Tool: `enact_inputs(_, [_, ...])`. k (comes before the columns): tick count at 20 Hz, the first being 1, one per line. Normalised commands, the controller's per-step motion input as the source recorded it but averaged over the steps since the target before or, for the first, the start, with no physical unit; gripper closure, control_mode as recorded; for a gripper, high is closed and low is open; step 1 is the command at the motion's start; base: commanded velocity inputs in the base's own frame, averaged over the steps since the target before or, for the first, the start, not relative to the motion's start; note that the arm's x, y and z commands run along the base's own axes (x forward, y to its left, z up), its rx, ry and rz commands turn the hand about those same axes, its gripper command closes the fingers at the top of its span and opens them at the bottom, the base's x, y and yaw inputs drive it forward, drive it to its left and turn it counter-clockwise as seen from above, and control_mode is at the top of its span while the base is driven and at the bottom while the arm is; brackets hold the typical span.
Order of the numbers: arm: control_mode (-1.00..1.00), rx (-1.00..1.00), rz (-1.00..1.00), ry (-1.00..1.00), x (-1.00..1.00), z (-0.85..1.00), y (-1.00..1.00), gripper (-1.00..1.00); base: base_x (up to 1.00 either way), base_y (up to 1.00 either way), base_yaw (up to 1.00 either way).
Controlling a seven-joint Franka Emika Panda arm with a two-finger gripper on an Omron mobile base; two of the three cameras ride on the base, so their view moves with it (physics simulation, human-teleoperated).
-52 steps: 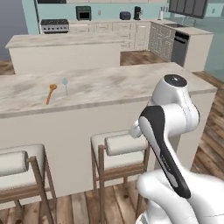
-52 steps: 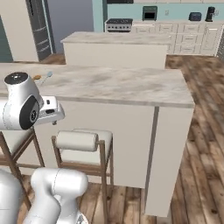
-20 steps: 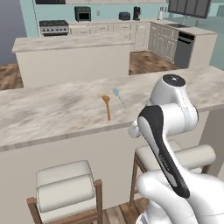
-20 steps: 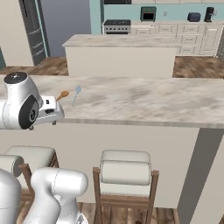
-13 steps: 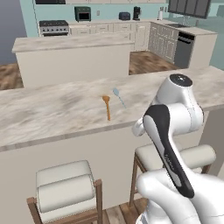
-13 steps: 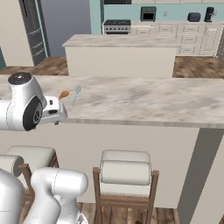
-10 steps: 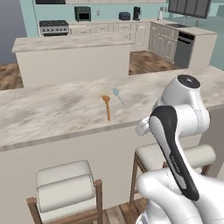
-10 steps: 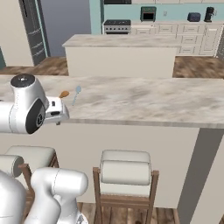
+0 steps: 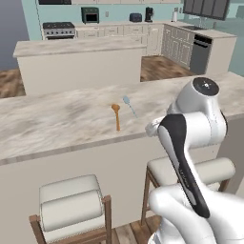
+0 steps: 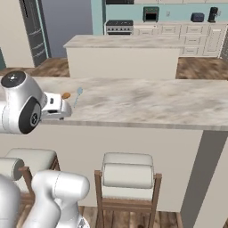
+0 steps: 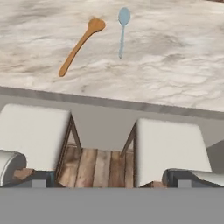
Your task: Pick up the metallic utensils from the counter and place them in the open drawer. Make sure not to pick up any wooden utensils.
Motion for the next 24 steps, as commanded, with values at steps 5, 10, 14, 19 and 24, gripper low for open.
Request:
enact_inputs(5, [-1.0,-0.04,-0.28,0.0,0.91,0.28,0.34,-1.0,0.0,0.0,0.0])
enact_inputs(10, [-1.0,-0.06,-0.17,0.06,1.0,0.08,0.11,-1.0,0.0,0.0,0.0])
enact_inputs(14, [-1.0,0.0,-0.03,0.13,1.0,0.0,0.0,-1.0,0.0,0.0,0.0])
enact_inputs(19, [-1.0,0.01,0.0,0.11,1.0,-0.26,0.0,-1.0,0.0,0.0,0.0])
enact_inputs(24, [-1.0,0.04,0.0,0.28,1.0,-0.7,0.0,-1.0,0.0,0.0,0.0])
